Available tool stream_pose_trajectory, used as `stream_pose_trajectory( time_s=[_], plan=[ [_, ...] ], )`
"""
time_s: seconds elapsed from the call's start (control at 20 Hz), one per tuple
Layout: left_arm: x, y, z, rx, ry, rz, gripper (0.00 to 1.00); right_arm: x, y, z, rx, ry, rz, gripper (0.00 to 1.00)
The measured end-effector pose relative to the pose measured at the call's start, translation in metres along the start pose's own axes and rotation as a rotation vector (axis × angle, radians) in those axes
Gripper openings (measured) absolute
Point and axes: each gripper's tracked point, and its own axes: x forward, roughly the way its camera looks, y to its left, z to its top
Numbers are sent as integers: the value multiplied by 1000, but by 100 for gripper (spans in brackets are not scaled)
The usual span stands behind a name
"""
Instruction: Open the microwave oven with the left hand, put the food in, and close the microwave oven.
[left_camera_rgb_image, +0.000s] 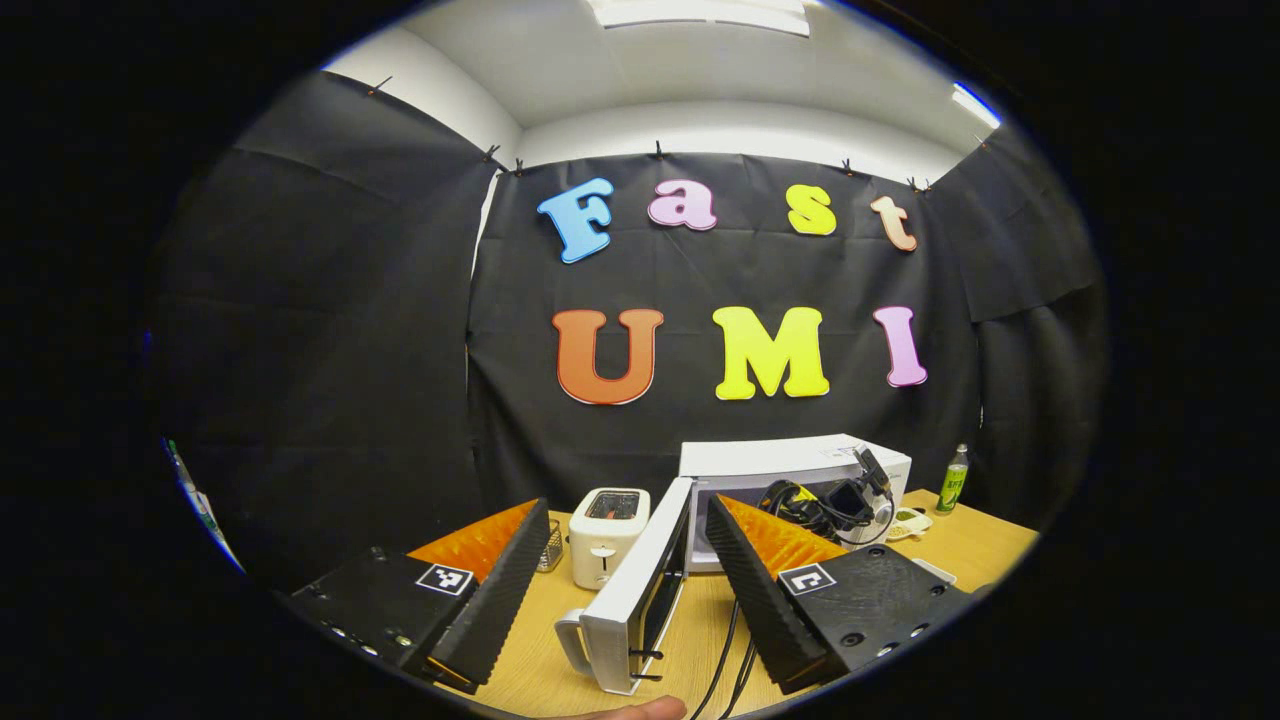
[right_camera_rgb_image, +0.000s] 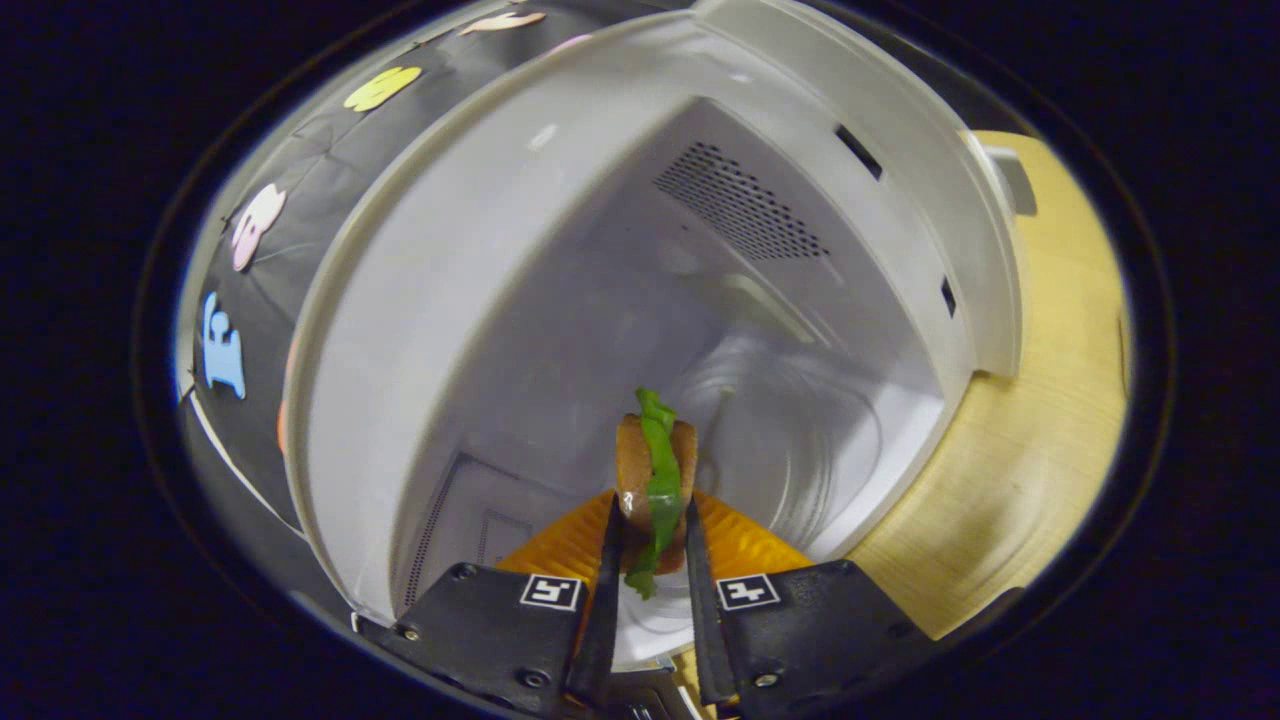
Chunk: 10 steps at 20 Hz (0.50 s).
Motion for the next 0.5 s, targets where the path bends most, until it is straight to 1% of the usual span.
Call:
stream_pose_trajectory(
  time_s=[0.05,0.1,0.15,0.2,0.25,0.3,0.35,0.4,0.5],
  plan=[
    [0,0,0,3,1,3,95,3,-10,-4,18,14,-14,37],
    [1,-1,0,5,-2,4,95,7,-16,-8,20,30,-28,33],
    [2,-3,-1,3,-2,2,95,9,-17,-9,26,42,-18,34],
    [3,-5,-4,0,2,1,95,8,-15,-8,31,43,-8,42],
    [5,-5,-6,-1,7,2,95,6,-15,-6,25,44,-8,43],
    [5,-4,-8,-2,12,5,95,7,-16,-4,15,42,-9,37],
    [6,-3,-10,-2,17,10,95,6,-16,-4,13,34,-8,44],
    [6,-2,-11,-4,20,17,95,7,-16,-3,16,25,-4,39],
    [6,2,-9,-1,19,38,95,7,-17,-6,-6,18,-1,43]
  ],
)
